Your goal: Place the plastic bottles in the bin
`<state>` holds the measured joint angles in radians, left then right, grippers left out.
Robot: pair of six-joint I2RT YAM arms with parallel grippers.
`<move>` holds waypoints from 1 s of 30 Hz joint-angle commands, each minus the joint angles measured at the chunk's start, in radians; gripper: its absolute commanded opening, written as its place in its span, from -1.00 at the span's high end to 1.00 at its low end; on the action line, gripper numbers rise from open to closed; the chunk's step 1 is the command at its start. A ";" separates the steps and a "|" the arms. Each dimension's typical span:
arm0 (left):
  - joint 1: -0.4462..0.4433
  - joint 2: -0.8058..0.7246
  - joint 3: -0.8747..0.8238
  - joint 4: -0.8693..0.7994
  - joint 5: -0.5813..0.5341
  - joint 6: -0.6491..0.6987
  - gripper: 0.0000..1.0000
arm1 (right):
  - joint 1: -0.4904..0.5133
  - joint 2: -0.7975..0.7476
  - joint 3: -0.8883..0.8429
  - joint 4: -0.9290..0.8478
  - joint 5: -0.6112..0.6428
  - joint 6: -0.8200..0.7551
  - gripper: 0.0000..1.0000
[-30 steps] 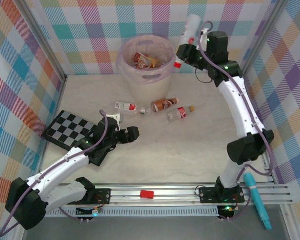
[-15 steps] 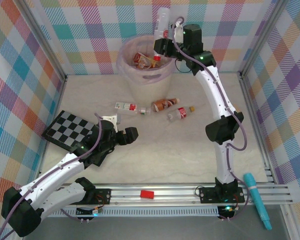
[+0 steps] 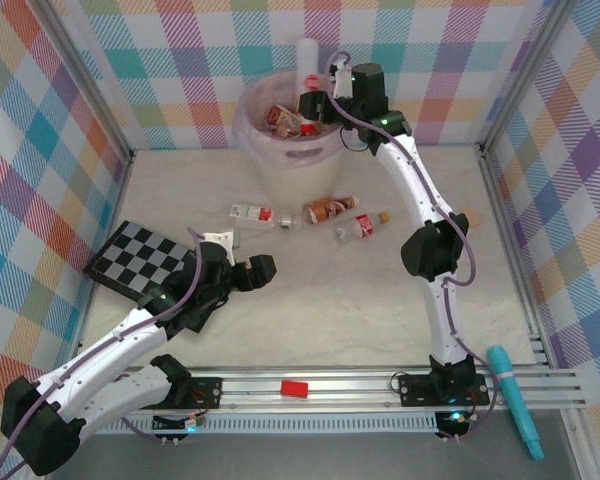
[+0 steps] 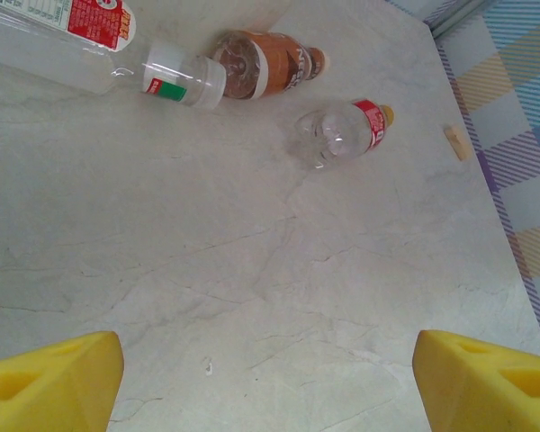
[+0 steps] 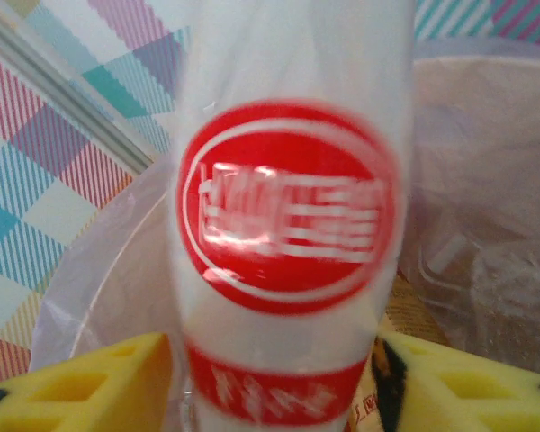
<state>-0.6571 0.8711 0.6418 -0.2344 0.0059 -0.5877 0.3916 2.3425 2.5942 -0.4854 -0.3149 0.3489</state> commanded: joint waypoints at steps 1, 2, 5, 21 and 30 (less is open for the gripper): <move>-0.009 -0.017 -0.013 -0.012 -0.014 -0.004 -0.67 | 0.007 0.003 0.032 0.004 0.010 -0.031 -0.44; -0.010 -0.015 -0.014 -0.012 -0.015 -0.004 -0.67 | 0.007 0.003 0.032 0.004 0.011 -0.034 -0.52; -0.011 -0.014 -0.014 -0.009 -0.015 -0.004 -0.67 | 0.007 0.005 0.031 0.000 0.017 -0.039 -0.62; -0.012 0.000 -0.019 -0.008 -0.019 -0.004 -0.68 | 0.013 -0.161 0.019 -0.050 0.089 -0.125 -0.99; -0.011 0.014 -0.013 0.000 -0.011 -0.003 -0.68 | 0.010 -0.322 -0.142 -0.131 0.198 -0.146 -0.99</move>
<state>-0.6590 0.8875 0.6418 -0.2340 -0.0017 -0.5873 0.3996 2.0663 2.5053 -0.5636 -0.1890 0.2222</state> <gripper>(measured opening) 0.839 0.994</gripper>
